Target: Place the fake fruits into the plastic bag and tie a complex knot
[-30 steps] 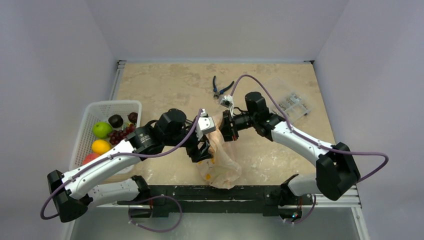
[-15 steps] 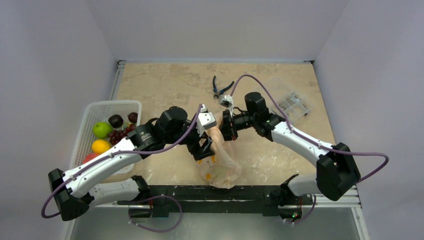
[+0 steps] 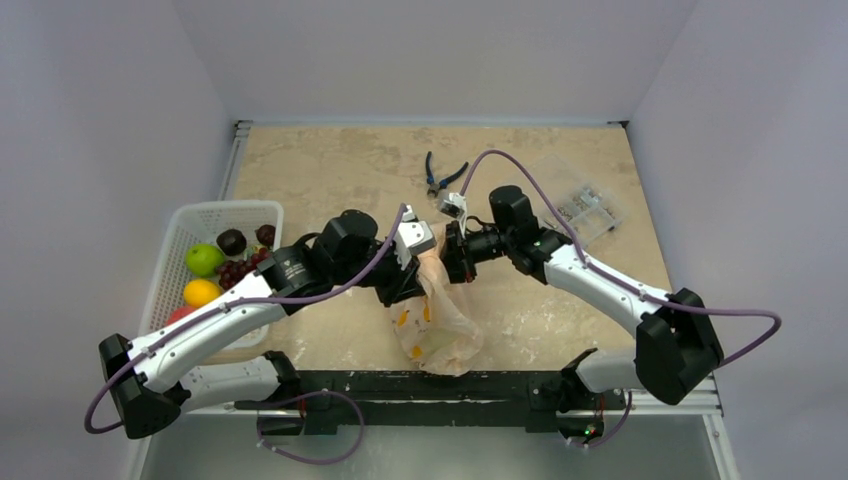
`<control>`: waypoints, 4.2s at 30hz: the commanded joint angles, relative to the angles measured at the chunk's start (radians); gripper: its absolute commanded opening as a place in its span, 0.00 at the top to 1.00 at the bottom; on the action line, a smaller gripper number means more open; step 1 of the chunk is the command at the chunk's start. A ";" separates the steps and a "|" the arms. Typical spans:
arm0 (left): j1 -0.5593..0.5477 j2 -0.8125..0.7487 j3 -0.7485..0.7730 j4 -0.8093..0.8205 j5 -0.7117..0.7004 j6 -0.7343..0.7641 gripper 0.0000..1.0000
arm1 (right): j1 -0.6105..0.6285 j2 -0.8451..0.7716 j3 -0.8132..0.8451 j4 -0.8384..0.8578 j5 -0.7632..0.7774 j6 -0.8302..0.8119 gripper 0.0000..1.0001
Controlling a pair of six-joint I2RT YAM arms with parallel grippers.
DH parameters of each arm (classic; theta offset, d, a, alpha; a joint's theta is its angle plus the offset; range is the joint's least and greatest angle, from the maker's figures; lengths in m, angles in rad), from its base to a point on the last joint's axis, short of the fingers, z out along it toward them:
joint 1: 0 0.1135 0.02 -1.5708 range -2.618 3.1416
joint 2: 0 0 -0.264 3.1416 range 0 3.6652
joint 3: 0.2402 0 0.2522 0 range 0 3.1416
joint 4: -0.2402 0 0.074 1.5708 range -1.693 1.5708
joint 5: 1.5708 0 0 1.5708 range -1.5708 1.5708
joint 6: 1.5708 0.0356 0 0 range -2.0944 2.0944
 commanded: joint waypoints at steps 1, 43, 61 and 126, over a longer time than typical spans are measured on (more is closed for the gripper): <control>0.011 -0.058 -0.014 0.002 -0.003 0.030 0.95 | 0.002 -0.038 0.026 -0.057 -0.009 -0.057 1.00; 0.260 -0.028 -0.208 -0.027 -0.083 0.264 1.00 | -0.468 -0.019 0.214 -0.967 0.040 -0.869 1.00; 0.329 -0.011 -0.088 0.043 -0.012 0.448 1.00 | -0.548 0.055 0.424 -0.998 0.036 -0.884 1.00; 0.294 0.268 -0.144 0.136 0.229 1.160 0.38 | -0.381 0.036 0.278 -1.026 0.214 -1.152 0.96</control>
